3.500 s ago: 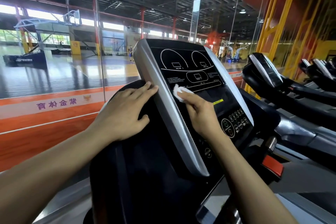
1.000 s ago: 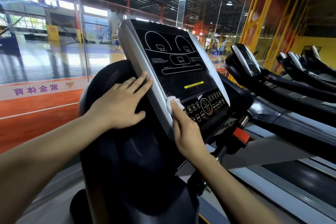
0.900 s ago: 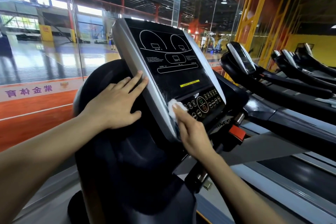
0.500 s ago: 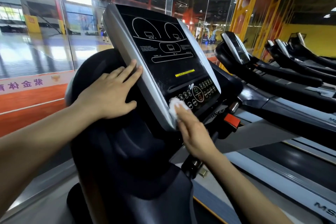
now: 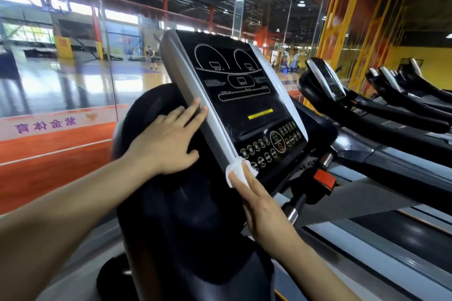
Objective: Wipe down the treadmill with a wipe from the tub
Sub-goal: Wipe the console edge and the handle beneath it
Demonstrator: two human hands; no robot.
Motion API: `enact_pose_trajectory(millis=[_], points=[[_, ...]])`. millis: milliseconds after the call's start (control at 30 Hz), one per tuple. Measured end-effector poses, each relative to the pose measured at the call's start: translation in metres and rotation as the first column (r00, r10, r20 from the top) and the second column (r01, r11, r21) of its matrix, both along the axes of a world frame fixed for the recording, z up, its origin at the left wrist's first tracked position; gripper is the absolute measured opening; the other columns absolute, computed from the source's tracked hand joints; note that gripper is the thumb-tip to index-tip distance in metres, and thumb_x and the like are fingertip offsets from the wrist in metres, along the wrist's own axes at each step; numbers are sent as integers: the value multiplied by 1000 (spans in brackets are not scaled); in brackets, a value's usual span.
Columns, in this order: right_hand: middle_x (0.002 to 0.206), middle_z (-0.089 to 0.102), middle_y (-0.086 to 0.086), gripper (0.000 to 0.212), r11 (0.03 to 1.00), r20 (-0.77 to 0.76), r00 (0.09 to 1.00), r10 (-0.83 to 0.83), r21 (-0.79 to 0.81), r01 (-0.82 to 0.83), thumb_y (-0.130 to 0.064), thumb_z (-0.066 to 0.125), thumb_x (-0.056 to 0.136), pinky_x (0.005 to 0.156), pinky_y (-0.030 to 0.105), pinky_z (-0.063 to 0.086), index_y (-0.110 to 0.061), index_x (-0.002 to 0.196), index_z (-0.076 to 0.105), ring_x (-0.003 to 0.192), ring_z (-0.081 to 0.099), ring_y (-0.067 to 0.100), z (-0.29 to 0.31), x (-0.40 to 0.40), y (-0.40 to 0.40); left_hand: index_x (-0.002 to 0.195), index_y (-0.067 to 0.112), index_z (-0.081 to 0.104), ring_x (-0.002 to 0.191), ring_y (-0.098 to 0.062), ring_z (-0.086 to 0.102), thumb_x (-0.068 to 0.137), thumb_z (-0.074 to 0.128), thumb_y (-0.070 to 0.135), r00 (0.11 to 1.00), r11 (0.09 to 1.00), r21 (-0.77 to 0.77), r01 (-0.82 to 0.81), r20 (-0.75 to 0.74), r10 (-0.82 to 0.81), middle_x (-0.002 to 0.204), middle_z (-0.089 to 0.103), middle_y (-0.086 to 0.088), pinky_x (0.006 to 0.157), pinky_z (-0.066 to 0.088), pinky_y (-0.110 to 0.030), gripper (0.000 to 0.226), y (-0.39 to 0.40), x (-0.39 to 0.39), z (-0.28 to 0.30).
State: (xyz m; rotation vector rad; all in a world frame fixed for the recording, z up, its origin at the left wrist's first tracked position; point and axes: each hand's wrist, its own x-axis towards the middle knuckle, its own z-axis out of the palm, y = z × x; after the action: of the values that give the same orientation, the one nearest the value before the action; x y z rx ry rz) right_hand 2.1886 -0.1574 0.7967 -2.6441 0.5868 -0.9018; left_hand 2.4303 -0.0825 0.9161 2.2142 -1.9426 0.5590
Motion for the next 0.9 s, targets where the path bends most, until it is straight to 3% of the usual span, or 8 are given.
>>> enact_pose_trajectory(millis=[100,167,267,333,500,600,733,900], points=[[169,-9,-9,71,996,-34,997,-68,-52,66,-1,48,100,105,17,39,-40,156,29,151,25,14,17,23,-5,162,32,-9,157,-25,5,97,48,44,1000,999,-46,-28,7,28,170,-14,6,124,10,-41,87,3,-4,1],[169,-5,-7,65,992,-19,996,-89,-92,87,-8,50,100,99,22,45,-40,154,34,148,30,18,31,40,-11,163,30,11,156,-28,11,97,47,41,998,990,-125,-62,8,63,171,3,1,125,10,-42,75,5,-5,3],[170,-3,-9,65,988,-4,996,-94,-120,93,-9,52,100,104,34,46,-42,153,36,149,30,21,53,62,-20,150,21,47,149,-34,31,92,41,38,989,951,-278,-138,-87,118,162,37,-8,122,21,-47,61,10,4,11],[170,-1,-9,64,991,16,997,-72,-115,73,-6,49,100,112,33,39,-42,152,39,151,27,19,74,78,-25,142,19,56,143,-34,38,86,38,40,983,930,-322,-175,-107,148,153,48,-8,118,27,-48,62,13,23,23],[169,13,4,55,967,37,996,-79,-240,86,-15,36,97,97,31,45,-34,147,49,138,47,31,139,137,-41,148,23,48,145,-26,32,88,33,44,962,951,-257,-174,-249,108,158,40,-4,118,25,-38,65,15,68,33],[165,24,14,39,945,62,995,-72,-314,88,-17,49,103,92,35,48,-28,138,58,128,55,41,178,188,-61,149,22,48,144,-20,33,100,48,31,895,938,-324,-125,-444,-34,159,37,1,117,20,-26,50,10,73,23],[161,33,15,30,899,133,984,-118,-407,162,-25,47,107,93,37,46,-20,130,64,127,53,43,227,250,-72,147,23,50,143,-21,34,100,49,29,884,915,-387,-117,-460,-82,160,36,1,119,23,-30,47,5,77,17],[135,57,20,25,813,96,976,-196,-541,217,-7,47,104,82,31,41,2,109,69,118,57,37,261,296,-82,151,29,42,146,-18,26,103,42,33,878,940,-329,-93,-473,-79,165,27,6,122,22,-35,48,8,82,17]])
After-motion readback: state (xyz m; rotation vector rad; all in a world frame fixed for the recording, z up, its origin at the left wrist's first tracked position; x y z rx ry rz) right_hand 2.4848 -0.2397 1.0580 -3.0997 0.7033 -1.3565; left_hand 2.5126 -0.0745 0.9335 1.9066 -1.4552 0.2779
